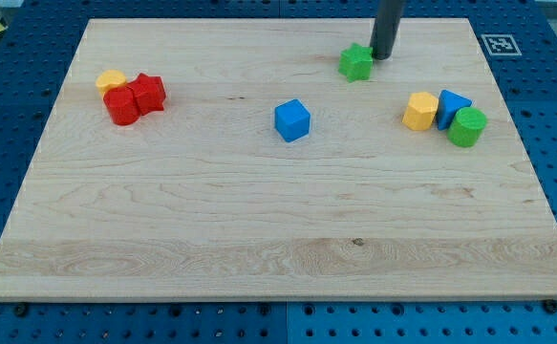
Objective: Point at top side of the blue triangle
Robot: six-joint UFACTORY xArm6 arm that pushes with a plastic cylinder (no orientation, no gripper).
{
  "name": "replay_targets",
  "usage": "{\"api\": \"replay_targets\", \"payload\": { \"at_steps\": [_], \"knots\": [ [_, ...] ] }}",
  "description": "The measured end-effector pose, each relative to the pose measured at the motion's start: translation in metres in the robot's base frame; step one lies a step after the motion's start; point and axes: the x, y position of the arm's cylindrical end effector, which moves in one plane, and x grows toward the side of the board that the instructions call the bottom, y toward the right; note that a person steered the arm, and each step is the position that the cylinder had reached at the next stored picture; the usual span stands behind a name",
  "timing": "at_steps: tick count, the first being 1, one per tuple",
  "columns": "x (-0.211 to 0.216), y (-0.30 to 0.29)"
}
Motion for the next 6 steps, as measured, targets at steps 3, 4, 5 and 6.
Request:
{"api": "replay_targets", "payload": {
  "at_steps": [3,4,5,6],
  "knots": [
    [0.018,-0.028],
    [-0.005,0.046],
    [0.025,0.086],
    [0.067,0.093]
  ]
}}
